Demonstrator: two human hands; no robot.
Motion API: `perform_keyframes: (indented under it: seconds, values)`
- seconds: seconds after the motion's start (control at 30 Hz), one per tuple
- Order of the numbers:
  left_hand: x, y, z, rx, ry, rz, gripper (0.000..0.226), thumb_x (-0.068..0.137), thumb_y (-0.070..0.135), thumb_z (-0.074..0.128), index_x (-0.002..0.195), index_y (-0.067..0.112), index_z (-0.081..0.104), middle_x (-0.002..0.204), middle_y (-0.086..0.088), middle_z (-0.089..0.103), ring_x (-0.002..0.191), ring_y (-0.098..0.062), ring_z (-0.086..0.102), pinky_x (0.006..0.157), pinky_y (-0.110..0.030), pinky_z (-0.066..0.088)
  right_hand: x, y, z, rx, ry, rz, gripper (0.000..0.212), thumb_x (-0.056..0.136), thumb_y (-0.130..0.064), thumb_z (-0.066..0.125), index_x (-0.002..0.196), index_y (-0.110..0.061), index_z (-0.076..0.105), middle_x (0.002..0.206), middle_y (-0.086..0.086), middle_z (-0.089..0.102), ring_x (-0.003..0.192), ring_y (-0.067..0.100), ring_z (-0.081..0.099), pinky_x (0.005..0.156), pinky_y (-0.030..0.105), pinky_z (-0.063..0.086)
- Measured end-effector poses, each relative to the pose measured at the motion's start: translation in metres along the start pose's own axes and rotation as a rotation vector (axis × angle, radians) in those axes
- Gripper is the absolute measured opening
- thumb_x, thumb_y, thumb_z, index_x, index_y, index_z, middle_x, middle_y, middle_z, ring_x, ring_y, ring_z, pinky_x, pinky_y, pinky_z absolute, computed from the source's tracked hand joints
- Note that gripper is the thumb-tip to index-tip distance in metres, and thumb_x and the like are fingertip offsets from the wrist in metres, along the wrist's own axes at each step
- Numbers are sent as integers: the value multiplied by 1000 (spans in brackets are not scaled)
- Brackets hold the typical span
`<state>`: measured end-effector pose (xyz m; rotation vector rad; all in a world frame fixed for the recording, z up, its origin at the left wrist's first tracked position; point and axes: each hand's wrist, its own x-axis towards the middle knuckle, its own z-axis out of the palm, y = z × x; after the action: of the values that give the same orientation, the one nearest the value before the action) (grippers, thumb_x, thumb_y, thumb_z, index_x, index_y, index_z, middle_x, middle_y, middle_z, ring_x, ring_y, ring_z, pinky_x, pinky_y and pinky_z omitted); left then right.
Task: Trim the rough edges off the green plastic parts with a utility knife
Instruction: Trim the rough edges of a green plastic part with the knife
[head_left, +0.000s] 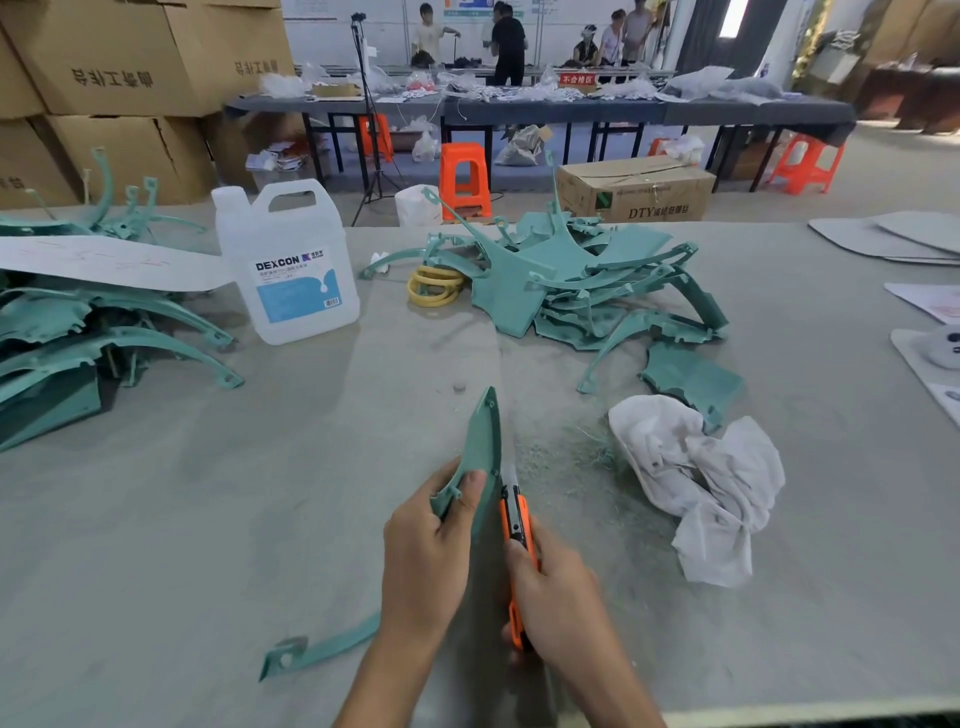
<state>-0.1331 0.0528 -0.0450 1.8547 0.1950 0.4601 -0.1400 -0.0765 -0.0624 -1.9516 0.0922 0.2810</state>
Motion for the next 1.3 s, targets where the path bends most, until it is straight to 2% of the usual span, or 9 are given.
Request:
perform_keyframes:
  seconds: [0.2, 0.5, 0.6, 0.7, 0.77, 0.9, 1.03, 1.13, 1.3]
  values:
    - [-1, 1, -1, 2, -10, -3, 36, 92, 53, 53, 119, 36, 70, 102, 23, 74, 93, 5, 66, 80, -16, 49, 1, 2, 3, -75, -10, -5, 11, 100, -34, 44, 103, -36, 54, 69, 6, 67, 46, 20, 67, 59, 45, 61]
    - [0, 2, -3, 1, -36, -24, 33, 94, 50, 55, 117, 34, 72, 100, 20, 74, 91, 1, 67, 78, -18, 49, 2, 6, 4, 54, 14, 32, 24, 101, -33, 47, 118, -46, 57, 56, 3, 64, 53, 29, 69, 50, 46, 60]
    - [4, 0, -7, 40, -123, -51, 22, 96, 34, 64, 118, 37, 70, 99, 21, 74, 93, 4, 66, 82, -20, 50, 3, 7, 5, -13, 8, -1, 25, 98, -39, 48, 119, -49, 56, 73, -4, 64, 77, 30, 72, 69, 52, 61]
    - [10, -2, -13, 35, -264, -98, 35, 94, 9, 61, 120, 33, 69, 88, 5, 73, 75, -10, 63, 75, -32, 49, 3, 6, 5, 24, 0, 3, 22, 97, -38, 49, 113, -48, 60, 68, -5, 63, 70, 26, 70, 63, 52, 61]
    - [13, -2, -18, -8, -341, -121, 36, 96, 6, 59, 121, 31, 68, 90, -1, 73, 79, -18, 64, 76, -39, 50, 5, 7, 8, 43, 6, -9, 22, 97, -37, 49, 112, -49, 61, 65, -9, 61, 67, 23, 68, 65, 51, 61]
    - [13, 0, -20, -64, -402, -115, 30, 100, 12, 59, 123, 31, 66, 103, 9, 75, 96, -10, 68, 84, -28, 50, 3, 5, 18, 90, 26, -59, 36, 95, -37, 47, 127, -47, 59, 81, -17, 67, 79, 10, 64, 85, 48, 57]
    - [11, 1, -16, -42, -397, -44, 30, 96, 49, 56, 121, 35, 67, 99, 14, 75, 90, -4, 68, 79, -25, 50, 3, 4, 24, 159, 59, -90, 41, 100, -28, 50, 136, -47, 56, 111, -18, 73, 105, 5, 67, 99, 41, 52]
    - [11, 0, -16, -32, -362, -4, 38, 94, 53, 51, 121, 33, 68, 99, 16, 75, 92, -1, 69, 80, -22, 50, 1, -1, 25, 191, 99, -138, 42, 102, -25, 50, 135, -51, 56, 99, -20, 73, 92, 5, 68, 89, 36, 54]
    - [13, -4, -18, -88, -364, -78, 33, 94, 59, 53, 111, 37, 70, 81, 8, 74, 73, -7, 67, 68, -23, 47, -2, -31, 6, 327, 17, -201, 29, 105, -28, 50, 118, -51, 61, 61, 1, 57, 47, 25, 56, 43, 43, 55]
